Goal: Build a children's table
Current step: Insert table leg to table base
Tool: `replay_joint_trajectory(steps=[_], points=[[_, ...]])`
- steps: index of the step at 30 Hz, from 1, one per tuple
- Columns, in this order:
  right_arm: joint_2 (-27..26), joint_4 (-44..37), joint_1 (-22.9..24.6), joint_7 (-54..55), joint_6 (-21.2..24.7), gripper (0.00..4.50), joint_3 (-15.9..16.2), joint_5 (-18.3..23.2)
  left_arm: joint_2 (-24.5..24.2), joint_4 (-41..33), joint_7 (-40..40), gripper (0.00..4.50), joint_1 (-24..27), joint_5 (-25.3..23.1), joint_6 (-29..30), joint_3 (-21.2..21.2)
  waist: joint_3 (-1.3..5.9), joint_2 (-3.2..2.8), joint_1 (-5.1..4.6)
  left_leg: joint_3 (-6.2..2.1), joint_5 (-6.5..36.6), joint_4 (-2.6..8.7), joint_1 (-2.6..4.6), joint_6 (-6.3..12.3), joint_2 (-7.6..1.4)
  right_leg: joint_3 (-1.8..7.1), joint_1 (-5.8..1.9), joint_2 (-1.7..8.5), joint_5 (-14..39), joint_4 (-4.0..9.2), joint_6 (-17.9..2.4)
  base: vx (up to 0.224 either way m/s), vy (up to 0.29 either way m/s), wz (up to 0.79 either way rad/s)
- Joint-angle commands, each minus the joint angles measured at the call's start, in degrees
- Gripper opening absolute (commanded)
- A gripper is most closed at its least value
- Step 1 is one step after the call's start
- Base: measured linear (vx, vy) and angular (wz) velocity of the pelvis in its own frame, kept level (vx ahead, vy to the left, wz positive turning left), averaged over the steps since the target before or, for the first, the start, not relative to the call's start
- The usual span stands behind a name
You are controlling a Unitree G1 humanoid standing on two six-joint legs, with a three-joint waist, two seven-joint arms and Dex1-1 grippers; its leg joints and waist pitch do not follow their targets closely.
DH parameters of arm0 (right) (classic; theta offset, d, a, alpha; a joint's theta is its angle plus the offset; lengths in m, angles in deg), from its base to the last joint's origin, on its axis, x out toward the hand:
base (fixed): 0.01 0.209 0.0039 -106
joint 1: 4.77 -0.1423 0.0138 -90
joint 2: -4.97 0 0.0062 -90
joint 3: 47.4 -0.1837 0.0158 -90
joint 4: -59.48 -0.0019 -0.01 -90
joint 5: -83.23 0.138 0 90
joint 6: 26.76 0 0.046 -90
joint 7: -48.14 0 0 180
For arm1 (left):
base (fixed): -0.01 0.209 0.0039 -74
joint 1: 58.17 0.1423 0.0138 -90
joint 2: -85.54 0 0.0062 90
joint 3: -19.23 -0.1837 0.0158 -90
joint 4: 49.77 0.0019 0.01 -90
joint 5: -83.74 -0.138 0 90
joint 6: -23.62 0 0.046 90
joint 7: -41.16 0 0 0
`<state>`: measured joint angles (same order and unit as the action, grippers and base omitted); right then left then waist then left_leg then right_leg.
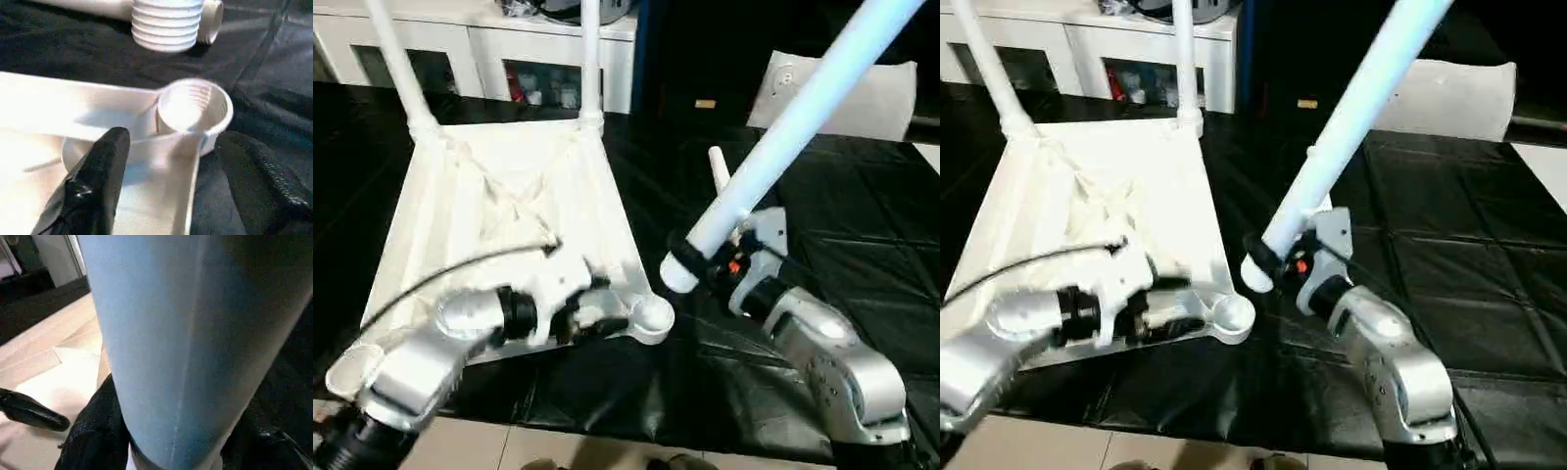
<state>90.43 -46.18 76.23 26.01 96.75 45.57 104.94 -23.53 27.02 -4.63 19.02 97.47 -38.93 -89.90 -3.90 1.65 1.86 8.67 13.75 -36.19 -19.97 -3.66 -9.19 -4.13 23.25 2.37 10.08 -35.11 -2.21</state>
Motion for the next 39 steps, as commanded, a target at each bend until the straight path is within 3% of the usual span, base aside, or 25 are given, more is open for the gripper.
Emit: replay_joint_trajectory(steps=[1,7,13,26,39], points=[[0.88,-1.61,0.6,0.77,-0.04,1.91,0.28,-1.14,-0.1,0.59,-0.6,2.88,0.48,-1.24,-1.37,-1.14,3.42,-0.16,-0.13,-0.86,5.54,5.05,-0.24,0.31,-3.27,3.79,-2.95,5.49,23.24,5.17,-3.85,0.0,0.0,0.0],[1.73,-1.46,0.95,0.36,-0.2,1.91,0.53,-1.8,-0.47,2.59,-1.53,2.49,-0.06,-3.42,-2.43,-2.6,3.44,-0.07,-0.2,-0.92,6.17,5.01,-0.26,0.48,-3.21,3.78,-2.94,5.51,24.38,5.32,-3.28,0.0,0.0,0.0],[2.04,-1.28,0.91,0.42,0.29,1.91,0.72,-1.64,-0.57,3.44,-2.01,1.97,-0.64,-3.87,-0.79,-2.97,3.52,-0.19,-0.22,-0.93,5.53,4.99,-0.25,0.51,-3.34,3.79,-3.04,5.48,21.49,4.97,-4.75,0.0,0.0,0.0],[2.43,-1.56,1.21,-0.25,0.95,1.91,1.85,-1.7,-0.84,4.2,-4.11,0.83,-1.22,-4.4,0.6,-3.09,3.5,-0.35,-0.17,-0.96,5.79,4.98,-0.21,0.58,-3.34,3.8,-3.07,5.54,21.97,5.05,-4.99,0.0,0.0,0.0],[2.59,-1.2,0.64,-0.39,1.15,1.91,1.81,-1.43,-1.75,6.71,-4.66,0.03,-3.2,-8.08,0.05,-4.07,3.6,-0.21,-0.35,-1.0,5.19,4.96,-0.29,0.46,-3.37,3.82,-3.31,5.59,20.13,4.77,-5.95,0.0,0.0,0.0]])
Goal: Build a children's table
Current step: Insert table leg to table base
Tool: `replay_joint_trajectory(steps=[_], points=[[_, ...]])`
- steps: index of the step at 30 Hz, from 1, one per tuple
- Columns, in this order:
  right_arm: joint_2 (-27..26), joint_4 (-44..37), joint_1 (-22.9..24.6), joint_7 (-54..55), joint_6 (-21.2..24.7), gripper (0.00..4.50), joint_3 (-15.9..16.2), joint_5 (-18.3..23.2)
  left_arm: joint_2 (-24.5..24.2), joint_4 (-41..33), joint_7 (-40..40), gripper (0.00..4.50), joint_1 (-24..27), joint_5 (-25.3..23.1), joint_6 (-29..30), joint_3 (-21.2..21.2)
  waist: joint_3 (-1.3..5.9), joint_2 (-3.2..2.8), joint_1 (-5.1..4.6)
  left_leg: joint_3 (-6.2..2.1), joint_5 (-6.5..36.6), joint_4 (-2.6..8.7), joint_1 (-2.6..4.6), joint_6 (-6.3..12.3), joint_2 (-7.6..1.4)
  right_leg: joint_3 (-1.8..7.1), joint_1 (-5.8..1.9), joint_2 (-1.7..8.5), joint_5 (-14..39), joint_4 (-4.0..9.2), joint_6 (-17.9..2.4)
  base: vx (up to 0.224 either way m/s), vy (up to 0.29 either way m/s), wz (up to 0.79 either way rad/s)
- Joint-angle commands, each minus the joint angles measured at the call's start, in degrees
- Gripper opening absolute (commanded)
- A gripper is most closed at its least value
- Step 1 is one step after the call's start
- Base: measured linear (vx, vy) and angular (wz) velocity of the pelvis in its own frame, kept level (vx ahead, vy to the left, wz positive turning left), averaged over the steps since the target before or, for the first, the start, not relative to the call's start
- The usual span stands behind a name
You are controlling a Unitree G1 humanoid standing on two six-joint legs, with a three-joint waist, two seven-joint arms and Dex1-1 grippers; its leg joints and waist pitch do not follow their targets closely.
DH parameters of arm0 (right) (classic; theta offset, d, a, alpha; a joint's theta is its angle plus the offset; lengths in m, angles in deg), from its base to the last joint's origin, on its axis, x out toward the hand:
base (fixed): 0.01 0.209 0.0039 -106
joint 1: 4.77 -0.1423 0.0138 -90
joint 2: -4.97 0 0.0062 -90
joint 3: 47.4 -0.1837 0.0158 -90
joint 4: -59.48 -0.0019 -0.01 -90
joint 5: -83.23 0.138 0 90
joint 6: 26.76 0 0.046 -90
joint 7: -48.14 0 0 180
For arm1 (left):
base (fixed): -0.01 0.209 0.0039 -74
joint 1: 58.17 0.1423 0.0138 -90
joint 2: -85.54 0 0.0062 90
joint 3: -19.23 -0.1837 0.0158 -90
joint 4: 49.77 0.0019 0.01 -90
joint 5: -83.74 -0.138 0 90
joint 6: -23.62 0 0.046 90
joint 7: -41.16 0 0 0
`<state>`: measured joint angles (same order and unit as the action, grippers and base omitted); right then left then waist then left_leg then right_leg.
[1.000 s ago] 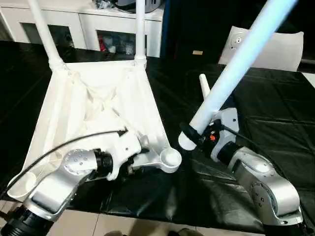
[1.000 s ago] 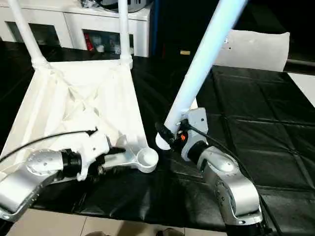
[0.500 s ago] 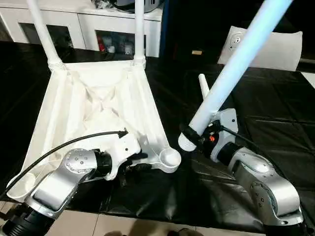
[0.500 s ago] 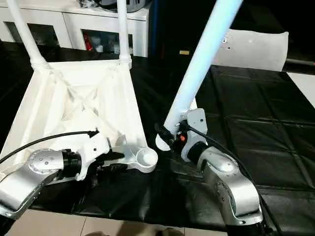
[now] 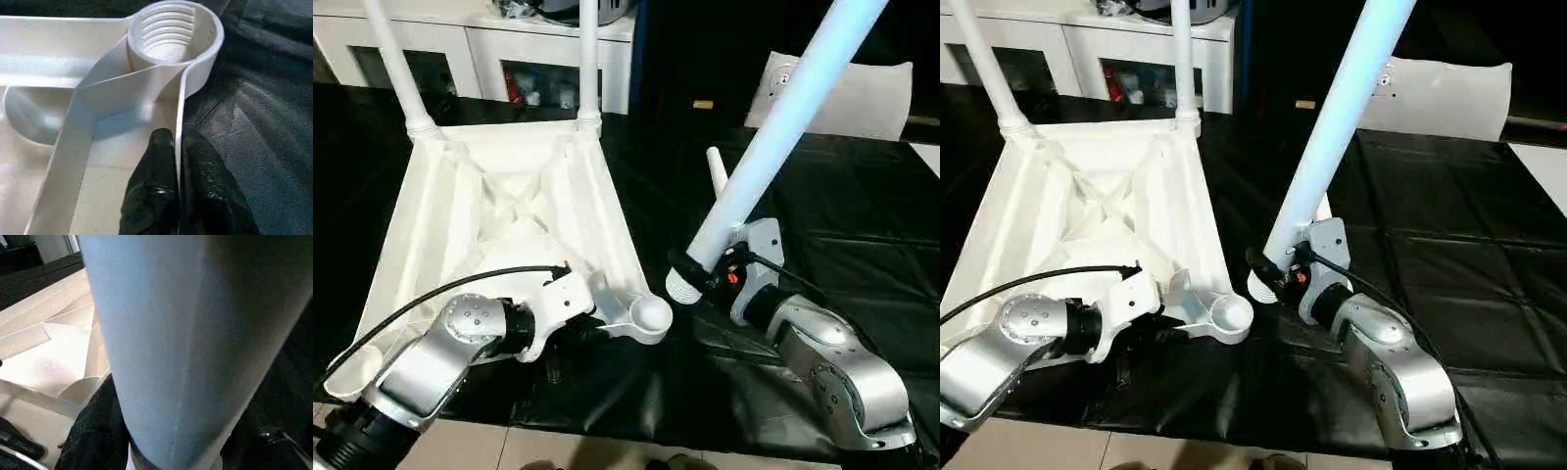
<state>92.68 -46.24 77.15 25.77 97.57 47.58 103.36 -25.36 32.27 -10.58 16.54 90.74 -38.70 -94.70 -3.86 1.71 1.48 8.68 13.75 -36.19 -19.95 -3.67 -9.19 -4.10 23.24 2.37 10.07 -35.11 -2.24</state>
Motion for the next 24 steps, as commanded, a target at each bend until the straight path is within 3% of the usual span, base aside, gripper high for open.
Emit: replay_joint_trajectory(steps=[1,8,12,19,24], points=[[0.34,-0.95,-0.54,-0.22,0.25,1.91,-0.27,0.19,0.32,2.43,1.3,0.01,-1.37,-1.69,-1.68,0.94,3.55,-0.34,-0.01,-0.99,5.11,4.95,-0.33,0.57,-3.31,3.78,-3.29,5.55,20.04,4.83,-5.82,0.0,0.0,0.0],[0.0,1.17,-2.59,-0.62,-0.42,1.91,-0.38,0.09,2.85,9.87,3.8,0.0,-5.59,-3.6,-10.18,2.94,3.51,0.02,-0.23,-0.94,5.38,4.83,-0.4,1.02,-3.08,3.71,-3.24,5.59,22.86,5.27,-4.65,0.0,0.0,0.0],[-0.38,3.67,-4.65,-1.42,-1.49,1.91,0.27,-0.47,3.96,18.33,2.49,0.0,-10.29,-4.21,-14.58,2.74,3.67,0.01,-0.14,-1.02,5.15,4.8,-0.45,1.08,-2.95,3.63,-3.31,5.75,23.59,5.35,-3.88,0.0,0.0,0.0],[-0.65,8.42,-8.17,-3.89,-2.46,1.91,2.46,-1.4,6.49,26.22,-7.05,0.0,-13.99,-0.55,-19.87,2.66,3.96,0.27,0.25,-0.77,2.18,4.71,-0.33,1.47,-3.28,3.85,-3.43,6.05,17.19,4.54,-7.07,0.0,0.0,0.0],[-1.04,10.44,-9.61,-4.92,-3.55,1.91,3.2,-1.62,6.36,27.53,-11.7,0.0,-14.3,-0.23,-23.5,0.65,4.1,0.28,1.01,-0.63,0.66,4.81,-0.28,1.71,-3.4,3.89,-3.47,6.1,14.62,4.18,-7.73,0.0,0.0,0.0]])
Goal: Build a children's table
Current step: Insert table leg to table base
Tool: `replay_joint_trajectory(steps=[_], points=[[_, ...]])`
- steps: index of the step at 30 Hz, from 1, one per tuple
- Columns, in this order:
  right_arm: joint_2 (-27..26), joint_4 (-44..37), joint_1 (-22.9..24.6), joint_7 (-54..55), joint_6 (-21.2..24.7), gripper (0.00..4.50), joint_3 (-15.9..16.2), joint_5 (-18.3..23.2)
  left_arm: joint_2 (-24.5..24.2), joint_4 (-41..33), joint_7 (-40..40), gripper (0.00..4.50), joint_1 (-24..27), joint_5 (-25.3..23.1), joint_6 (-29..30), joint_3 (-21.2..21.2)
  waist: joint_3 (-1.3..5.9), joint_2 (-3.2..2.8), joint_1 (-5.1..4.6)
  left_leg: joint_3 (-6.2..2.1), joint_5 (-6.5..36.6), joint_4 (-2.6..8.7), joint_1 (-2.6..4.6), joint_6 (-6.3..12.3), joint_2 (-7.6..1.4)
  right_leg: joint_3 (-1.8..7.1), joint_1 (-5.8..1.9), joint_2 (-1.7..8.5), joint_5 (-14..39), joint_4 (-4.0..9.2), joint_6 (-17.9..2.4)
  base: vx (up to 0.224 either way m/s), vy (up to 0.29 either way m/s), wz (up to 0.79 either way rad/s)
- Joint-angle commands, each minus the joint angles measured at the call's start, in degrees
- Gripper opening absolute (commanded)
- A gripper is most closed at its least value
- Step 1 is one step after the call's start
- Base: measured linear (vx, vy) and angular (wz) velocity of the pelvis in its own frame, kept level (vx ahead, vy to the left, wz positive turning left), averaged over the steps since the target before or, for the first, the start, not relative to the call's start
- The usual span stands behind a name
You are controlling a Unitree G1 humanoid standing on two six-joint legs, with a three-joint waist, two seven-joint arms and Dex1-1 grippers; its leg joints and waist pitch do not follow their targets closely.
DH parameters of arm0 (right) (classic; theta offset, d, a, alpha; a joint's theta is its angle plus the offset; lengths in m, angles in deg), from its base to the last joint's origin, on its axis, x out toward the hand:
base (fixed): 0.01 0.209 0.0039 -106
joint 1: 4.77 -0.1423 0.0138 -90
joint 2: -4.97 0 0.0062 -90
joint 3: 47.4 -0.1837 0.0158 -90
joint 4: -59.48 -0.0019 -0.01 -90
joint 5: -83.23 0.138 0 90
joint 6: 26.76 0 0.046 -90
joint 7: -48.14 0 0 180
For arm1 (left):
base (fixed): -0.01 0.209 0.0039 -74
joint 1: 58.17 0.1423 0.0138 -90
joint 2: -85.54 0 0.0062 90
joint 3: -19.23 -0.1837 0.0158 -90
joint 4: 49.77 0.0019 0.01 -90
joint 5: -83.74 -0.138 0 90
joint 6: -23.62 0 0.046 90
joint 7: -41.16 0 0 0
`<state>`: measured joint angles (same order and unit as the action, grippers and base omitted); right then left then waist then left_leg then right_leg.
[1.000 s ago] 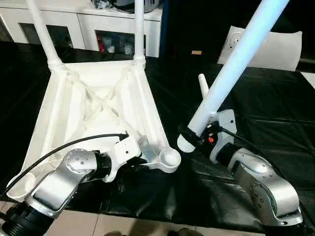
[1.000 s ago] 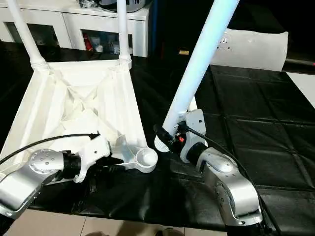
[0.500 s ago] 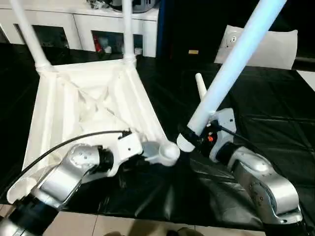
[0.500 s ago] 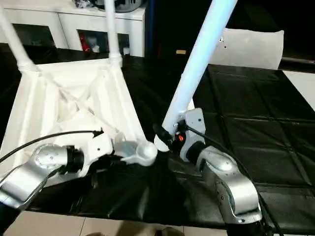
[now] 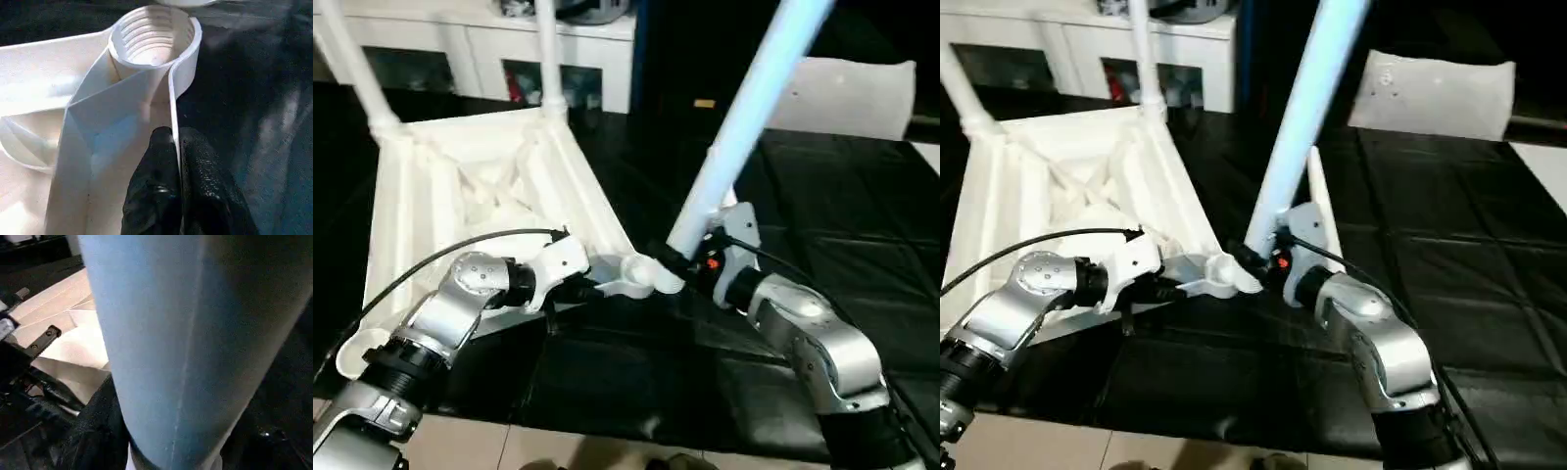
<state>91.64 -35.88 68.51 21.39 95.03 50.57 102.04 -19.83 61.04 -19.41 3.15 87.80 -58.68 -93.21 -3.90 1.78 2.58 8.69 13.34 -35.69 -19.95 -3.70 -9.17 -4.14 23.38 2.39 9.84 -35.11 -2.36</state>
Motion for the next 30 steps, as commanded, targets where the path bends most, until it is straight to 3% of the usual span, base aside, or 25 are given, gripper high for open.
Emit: replay_joint_trajectory(steps=[1,7,10,11,13,21,30], points=[[-0.33,0.35,-1.47,-0.94,-1.1,1.91,0.54,-0.23,1.3,-1.19,-3.78,0.0,-0.86,3.2,-4.35,-0.97,4.08,0.23,0.17,-0.67,1.4,4.44,-0.2,1.35,-3.62,3.93,-3.61,6.2,15.04,4.05,-7.83,0.0,0.0,0.0],[-0.79,0.59,-1.47,-1.35,-1.55,1.91,1.2,-0.41,2.7,3.74,-2.79,0.0,-1.97,-0.42,-9.38,-0.61,3.83,0.34,0.92,-0.51,3.77,4.7,0.15,0.68,-3.72,3.94,-3.34,6.32,19.01,4.61,-6.34,0.0,0.0,0.0],[-1.25,-0.03,-0.34,-1.18,-1.71,1.91,1.39,-0.44,3.23,5.15,3.21,0.0,-1.72,-2.15,-5.55,1.37,3.7,0.32,0.93,-0.52,5.6,4.74,0.22,0.31,-3.67,3.89,-3.2,6.42,22.61,4.98,-5.24,0.0,0.0,0.0],[-1.32,-0.14,-0.13,-1.18,-1.76,1.91,1.42,-0.5,3.22,4.8,3.69,0.28,-1.39,-1.92,-4.74,1.87,3.66,0.37,0.86,-0.61,6.08,4.8,0.01,0.05,-3.61,3.78,-3.28,6.53,25.3,5.28,-4.09,0.0,0.0,0.0],[-1.64,-0.66,0.39,-0.91,-1.55,1.91,1.44,-0.46,2.84,0.33,4.42,0.56,1.15,-0.14,-0.92,3.42,3.61,0.11,0.62,-0.76,6.57,4.88,-0.1,-0.1,-3.73,3.75,-3.18,6.59,26.08,5.35,-3.97,0.0,0.0,0.0],[-1.86,-1.2,1.26,-0.69,-1.73,1.91,1.69,-0.79,3.19,-4.05,7.22,1.01,4.89,1.09,3.31,6.61,3.87,0.06,0.01,-0.66,5.41,4.7,-0.26,0.66,-3.7,3.78,-3.33,6.17,20.49,4.87,-6.08,0.0,0.0,0.0],[-1.65,-1.08,1.38,-0.81,-2.04,1.91,1.37,-1.42,0.63,-9.79,6.82,1.01,7.24,-0.26,10.3,6.03,3.71,0.03,-0.27,-0.72,6.36,4.76,-0.17,0.58,-3.58,3.75,-3.27,6.05,22.85,5.07,-5.57,0.0,0.0,0.0]])
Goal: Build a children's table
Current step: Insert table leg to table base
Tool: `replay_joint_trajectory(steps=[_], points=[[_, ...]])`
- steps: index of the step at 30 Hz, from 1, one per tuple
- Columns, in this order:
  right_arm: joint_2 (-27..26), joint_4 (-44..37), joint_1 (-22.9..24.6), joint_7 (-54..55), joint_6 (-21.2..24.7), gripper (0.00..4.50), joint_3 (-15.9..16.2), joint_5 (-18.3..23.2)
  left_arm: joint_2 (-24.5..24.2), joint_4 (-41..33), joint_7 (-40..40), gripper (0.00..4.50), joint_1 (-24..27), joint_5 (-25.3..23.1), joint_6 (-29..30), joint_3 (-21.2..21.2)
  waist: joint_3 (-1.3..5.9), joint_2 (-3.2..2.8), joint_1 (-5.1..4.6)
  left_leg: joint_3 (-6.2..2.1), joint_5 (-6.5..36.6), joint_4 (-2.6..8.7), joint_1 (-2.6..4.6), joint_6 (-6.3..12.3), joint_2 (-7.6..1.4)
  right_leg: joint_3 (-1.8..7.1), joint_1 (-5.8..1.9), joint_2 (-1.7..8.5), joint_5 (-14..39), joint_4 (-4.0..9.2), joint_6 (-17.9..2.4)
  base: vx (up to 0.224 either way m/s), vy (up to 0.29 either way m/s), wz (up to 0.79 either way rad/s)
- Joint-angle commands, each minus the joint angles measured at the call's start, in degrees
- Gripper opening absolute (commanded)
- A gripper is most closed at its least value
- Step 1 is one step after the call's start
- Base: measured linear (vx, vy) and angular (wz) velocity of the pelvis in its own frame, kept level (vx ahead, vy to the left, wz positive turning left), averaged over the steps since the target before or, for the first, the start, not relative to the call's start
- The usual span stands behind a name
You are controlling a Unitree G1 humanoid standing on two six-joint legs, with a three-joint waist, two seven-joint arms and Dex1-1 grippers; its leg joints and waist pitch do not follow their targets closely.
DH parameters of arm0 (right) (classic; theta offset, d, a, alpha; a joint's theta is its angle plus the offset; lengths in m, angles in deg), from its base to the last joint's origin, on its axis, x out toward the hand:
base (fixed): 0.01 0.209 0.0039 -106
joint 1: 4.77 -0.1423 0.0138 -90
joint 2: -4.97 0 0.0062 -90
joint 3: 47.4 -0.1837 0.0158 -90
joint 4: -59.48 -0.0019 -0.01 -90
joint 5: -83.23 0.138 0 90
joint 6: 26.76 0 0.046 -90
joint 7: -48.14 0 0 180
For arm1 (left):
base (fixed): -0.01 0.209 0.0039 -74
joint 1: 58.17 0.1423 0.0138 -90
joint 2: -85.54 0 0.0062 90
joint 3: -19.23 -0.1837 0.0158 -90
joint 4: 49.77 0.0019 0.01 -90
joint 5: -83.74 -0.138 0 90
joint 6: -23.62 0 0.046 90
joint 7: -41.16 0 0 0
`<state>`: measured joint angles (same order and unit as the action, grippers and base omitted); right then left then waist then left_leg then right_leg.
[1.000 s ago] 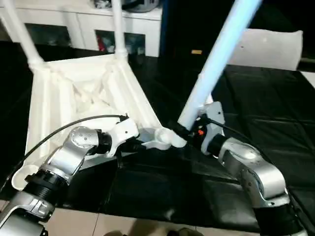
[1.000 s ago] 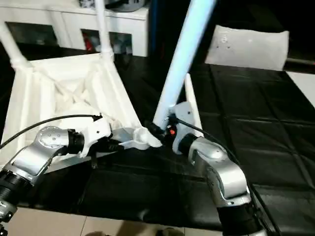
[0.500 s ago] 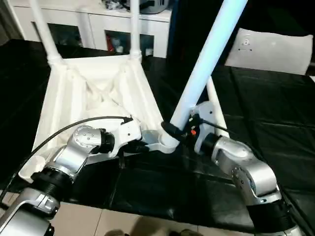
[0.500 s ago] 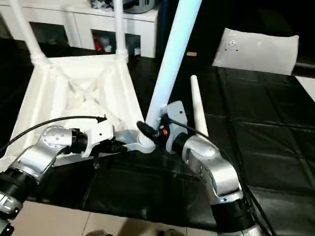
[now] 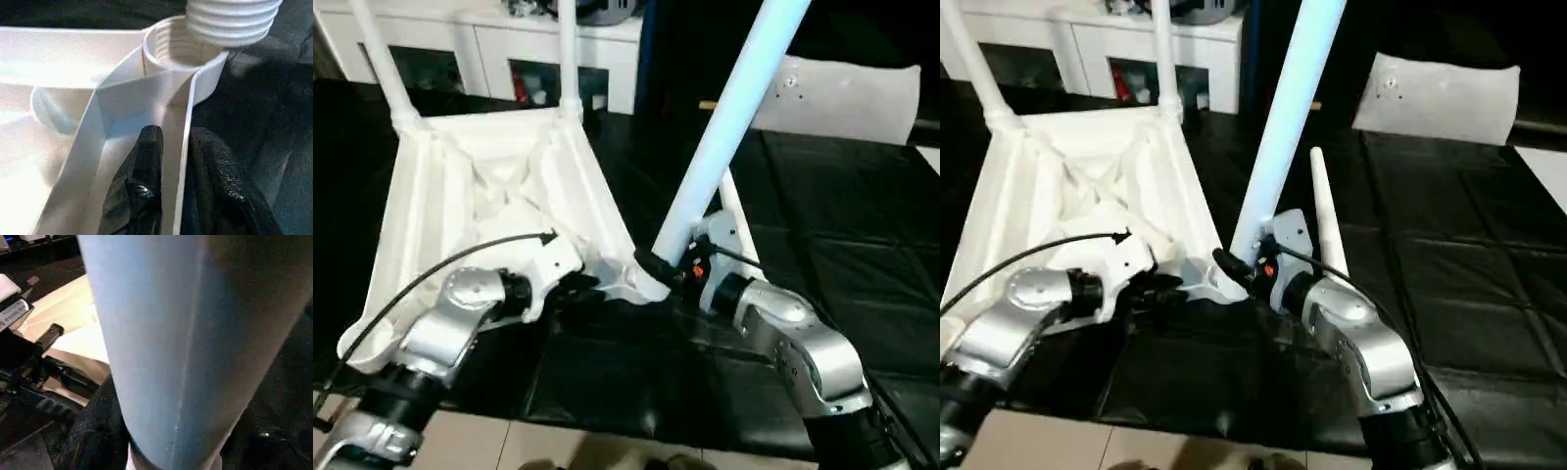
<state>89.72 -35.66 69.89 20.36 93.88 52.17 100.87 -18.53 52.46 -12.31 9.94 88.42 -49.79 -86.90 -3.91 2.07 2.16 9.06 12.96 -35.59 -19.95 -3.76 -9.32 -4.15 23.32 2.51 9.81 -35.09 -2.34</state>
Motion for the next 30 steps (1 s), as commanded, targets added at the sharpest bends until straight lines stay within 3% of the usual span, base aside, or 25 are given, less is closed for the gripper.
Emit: replay_joint_trajectory(steps=[1,4,16,20,21,24,27,30], points=[[0.26,-1.2,-0.07,0.21,-0.97,1.91,-0.26,-0.33,-0.96,-1.84,-0.53,1.01,0.58,-1.18,2.13,-0.46,3.66,-0.43,0.15,-1.08,6.84,4.65,-0.13,0.67,-3.39,3.76,-3.09,5.86,23.12,5.14,-5.5,0.0,0.0,0.0],[0.23,-1.0,-0.22,0.2,-1.09,1.91,-0.32,-0.48,-1.26,-2.41,-0.62,0.66,0.61,-1.56,2.75,-0.62,3.71,-0.42,0.1,-1.13,6.7,4.71,-0.15,0.63,-3.51,3.78,-3.17,5.88,22.21,5.05,-5.7,0.0,0.0,0.0],[0.72,-0.55,-0.76,-0.2,-1.29,1.91,-0.7,-0.96,-1.67,-1.1,-1.68,0.07,-1.41,-3.44,1.6,-2.18,3.87,-0.5,-0.16,-1.09,5.38,4.59,-0.33,0.76,-3.41,3.81,-3.45,5.8,18.46,4.67,-6.94,0.0,0.0,0.0],[0.74,-0.3,-0.97,-0.19,-1.5,1.91,-0.97,-1.02,-1.16,1.71,-2.86,0.0,-2.69,-4.22,-2.93,-2.87,3.77,-0.28,-0.09,-1.07,5.86,4.61,-0.26,1.07,-3.32,3.77,-3.41,5.87,20.64,5.03,-6.19,0.0,0.0,0.0],[0.68,-0.4,-1.0,-0.14,-1.54,1.91,-1.14,-0.94,-1.1,3.45,-4.77,0.0,-3.48,-4.53,-7.47,-3.79,3.75,-0.28,-0.03,-1.03,6.25,4.6,-0.18,1.05,-3.32,3.8,-3.29,5.89,21.64,5.18,-5.78,0.0,0.0,0.0],[0.66,-0.55,-1.1,-0.14,-1.49,1.91,-1.26,-0.84,-0.43,5.19,-7.89,0.0,-4.22,-3.42,-12.14,-4.3,3.8,-0.23,0.09,-1.08,6.7,4.68,-0.14,0.94,-3.29,3.79,-3.29,5.99,23.36,5.4,-4.5,0.0,0.0,0.0],[0.67,-0.7,-1.2,-0.18,-1.6,1.91,-1.5,-0.59,0.39,6.7,-11.14,0.0,-5.22,-2.42,-15.9,-5.09,3.92,-0.32,0.18,-1.14,6.27,4.72,-0.06,0.71,-3.49,3.81,-3.24,6.04,21.86,5.11,-5.07,0.0,0.0,0.0],[0.84,-0.93,-1.2,-0.21,-1.55,1.91,-1.86,-0.31,1.38,9.01,-13.59,0.0,-6.76,-2.35,-19.65,-5.98,3.92,-0.55,1.02,-0.92,5.44,4.71,0.24,0.75,-3.65,3.94,-3.0,6.06,18.97,4.95,-6.34,0.0,0.0,0.0]])
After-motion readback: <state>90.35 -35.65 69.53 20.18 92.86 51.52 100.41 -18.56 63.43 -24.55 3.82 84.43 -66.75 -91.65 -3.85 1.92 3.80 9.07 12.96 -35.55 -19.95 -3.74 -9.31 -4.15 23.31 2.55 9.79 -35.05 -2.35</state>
